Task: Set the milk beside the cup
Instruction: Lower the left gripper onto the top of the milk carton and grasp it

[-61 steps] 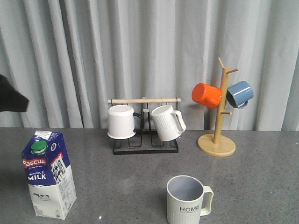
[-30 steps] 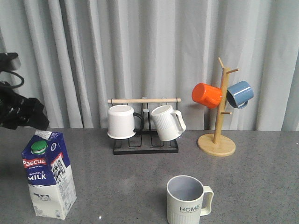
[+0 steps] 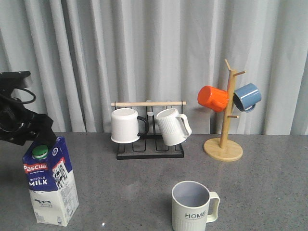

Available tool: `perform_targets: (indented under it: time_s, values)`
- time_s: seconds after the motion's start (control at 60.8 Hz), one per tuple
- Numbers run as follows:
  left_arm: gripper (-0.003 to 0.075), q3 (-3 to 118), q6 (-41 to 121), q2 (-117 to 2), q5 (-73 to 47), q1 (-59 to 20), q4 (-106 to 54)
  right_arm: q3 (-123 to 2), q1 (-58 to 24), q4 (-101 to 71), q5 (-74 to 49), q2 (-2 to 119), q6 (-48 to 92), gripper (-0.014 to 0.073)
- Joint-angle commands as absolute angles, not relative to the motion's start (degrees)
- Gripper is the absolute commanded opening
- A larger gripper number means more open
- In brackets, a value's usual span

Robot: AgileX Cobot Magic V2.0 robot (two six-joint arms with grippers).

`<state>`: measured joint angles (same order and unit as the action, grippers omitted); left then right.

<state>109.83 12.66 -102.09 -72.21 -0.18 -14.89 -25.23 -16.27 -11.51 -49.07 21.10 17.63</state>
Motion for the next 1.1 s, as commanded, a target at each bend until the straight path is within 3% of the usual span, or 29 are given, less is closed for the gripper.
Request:
perform_targets:
  time_s: [0.0,0.691,0.905,1.086]
  values:
    - [0.0541,111.6,12.1,-100.4,-71.5,-1.3,-16.4,-26.7,-16.1,-11.9,-45.3,21.6,17.6,-0.0005]
    - [0.0521,111.6,12.0,-106.0,-71.5,-1.3,-16.0,-26.7,-16.1,-11.9,-45.3,21.6,17.2,-0.0005]
    - [0.0401,111.6,12.0,-106.1,-71.5,-1.3,-16.0,-26.7,-16.1,-11.9,-45.3,21.6,17.2,-0.0005]
    - [0.0244,111.6,12.0,-106.0,-71.5,-1.3,-16.0,-26.7,-16.1,-11.9,-45.3,21.6,17.1,-0.0005]
